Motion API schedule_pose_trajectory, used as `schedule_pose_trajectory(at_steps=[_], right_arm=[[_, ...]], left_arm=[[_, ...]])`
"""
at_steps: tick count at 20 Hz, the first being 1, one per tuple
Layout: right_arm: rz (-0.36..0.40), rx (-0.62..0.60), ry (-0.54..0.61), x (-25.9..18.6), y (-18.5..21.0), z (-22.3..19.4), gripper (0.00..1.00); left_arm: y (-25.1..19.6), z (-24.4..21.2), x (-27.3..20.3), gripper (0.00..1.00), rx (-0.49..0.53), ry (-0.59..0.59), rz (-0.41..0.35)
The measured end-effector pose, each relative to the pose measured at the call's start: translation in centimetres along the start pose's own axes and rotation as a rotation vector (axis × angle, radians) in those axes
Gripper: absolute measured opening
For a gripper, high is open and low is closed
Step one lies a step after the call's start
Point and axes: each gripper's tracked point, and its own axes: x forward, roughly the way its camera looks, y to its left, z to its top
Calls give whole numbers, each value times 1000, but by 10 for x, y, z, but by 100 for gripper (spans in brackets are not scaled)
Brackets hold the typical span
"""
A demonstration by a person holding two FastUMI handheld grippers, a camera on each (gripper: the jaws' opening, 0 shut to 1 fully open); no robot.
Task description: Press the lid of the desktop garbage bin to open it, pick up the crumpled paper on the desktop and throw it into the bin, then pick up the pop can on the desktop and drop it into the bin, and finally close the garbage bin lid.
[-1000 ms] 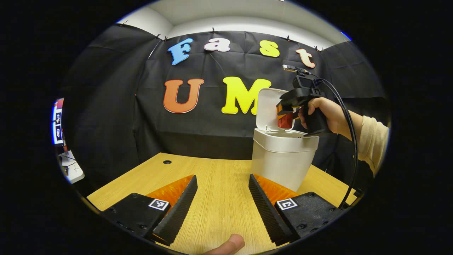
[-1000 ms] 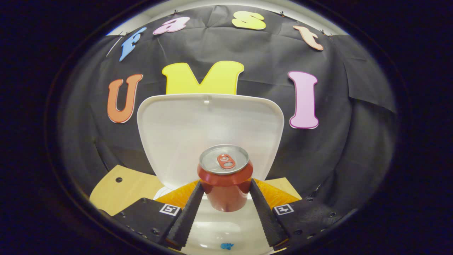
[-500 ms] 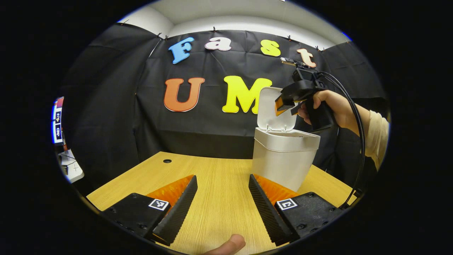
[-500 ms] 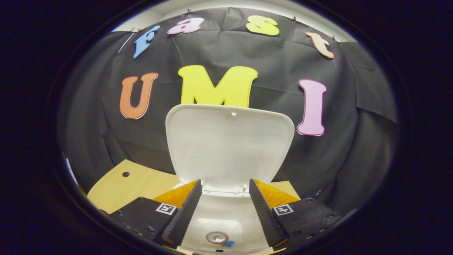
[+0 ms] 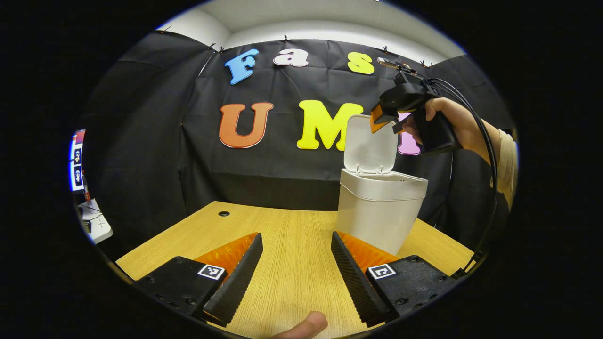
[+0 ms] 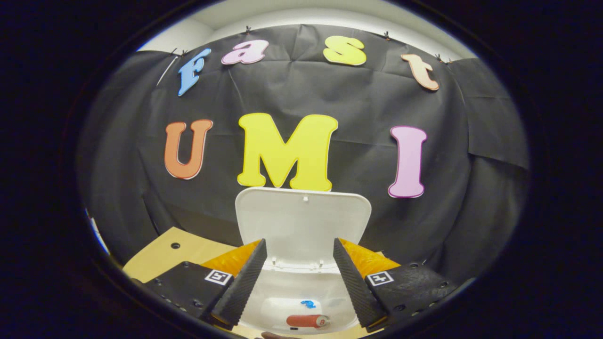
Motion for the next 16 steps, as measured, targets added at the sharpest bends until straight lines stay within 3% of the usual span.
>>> schedule_pose_trajectory(at_steps=[7, 16], right_arm=[[36, 53, -79, -1, 0, 40, 90], [10, 23, -171, 32, -8, 76, 93]], left_arm=[[1, -2, 2, 95, 6, 10, -1], [5, -8, 7, 95, -20, 38, -5]])
